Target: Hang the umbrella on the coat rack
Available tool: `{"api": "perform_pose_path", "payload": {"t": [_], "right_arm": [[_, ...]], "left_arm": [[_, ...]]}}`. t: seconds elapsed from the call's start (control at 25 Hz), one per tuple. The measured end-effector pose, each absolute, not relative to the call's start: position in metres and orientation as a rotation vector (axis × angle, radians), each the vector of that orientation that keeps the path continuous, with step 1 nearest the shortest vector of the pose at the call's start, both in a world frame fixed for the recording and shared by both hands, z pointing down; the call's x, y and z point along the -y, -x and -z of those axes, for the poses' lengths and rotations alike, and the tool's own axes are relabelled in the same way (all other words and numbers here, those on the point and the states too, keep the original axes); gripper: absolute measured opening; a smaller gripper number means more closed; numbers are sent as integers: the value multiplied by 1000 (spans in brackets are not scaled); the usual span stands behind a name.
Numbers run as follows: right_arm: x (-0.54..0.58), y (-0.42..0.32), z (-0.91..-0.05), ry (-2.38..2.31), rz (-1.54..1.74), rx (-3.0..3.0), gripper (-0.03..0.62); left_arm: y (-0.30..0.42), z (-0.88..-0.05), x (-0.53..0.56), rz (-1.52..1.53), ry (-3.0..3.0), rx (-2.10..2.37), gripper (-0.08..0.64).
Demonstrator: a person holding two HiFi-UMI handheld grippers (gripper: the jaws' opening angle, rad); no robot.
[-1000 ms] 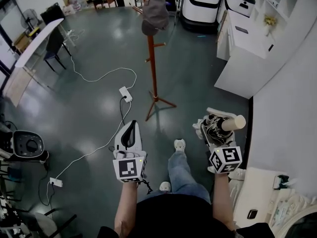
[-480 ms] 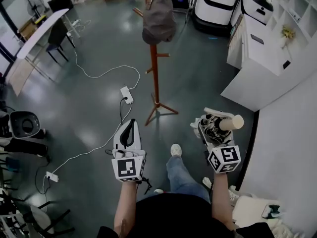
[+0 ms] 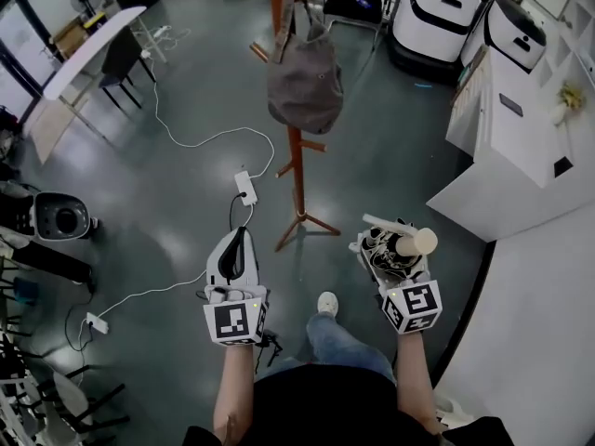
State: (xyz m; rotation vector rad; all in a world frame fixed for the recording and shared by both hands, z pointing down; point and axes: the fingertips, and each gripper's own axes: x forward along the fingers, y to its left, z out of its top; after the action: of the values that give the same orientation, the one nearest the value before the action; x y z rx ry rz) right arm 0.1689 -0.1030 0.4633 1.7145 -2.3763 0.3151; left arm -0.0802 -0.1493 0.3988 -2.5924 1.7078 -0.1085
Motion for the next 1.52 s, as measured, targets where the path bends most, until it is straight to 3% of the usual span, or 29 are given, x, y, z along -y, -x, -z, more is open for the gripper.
{"api": "perform_pose_path", "payload": {"t": [0.4,1.52], "right_arm": [[185,-169,-475,-1547,-323,2462,319],[253,-137,-527,-1382,-410,2442,319]], "left_arm": [[77,-393,212,67,2493,-1846,6],[58,-406,267,87,2542,-1769,6]]}}
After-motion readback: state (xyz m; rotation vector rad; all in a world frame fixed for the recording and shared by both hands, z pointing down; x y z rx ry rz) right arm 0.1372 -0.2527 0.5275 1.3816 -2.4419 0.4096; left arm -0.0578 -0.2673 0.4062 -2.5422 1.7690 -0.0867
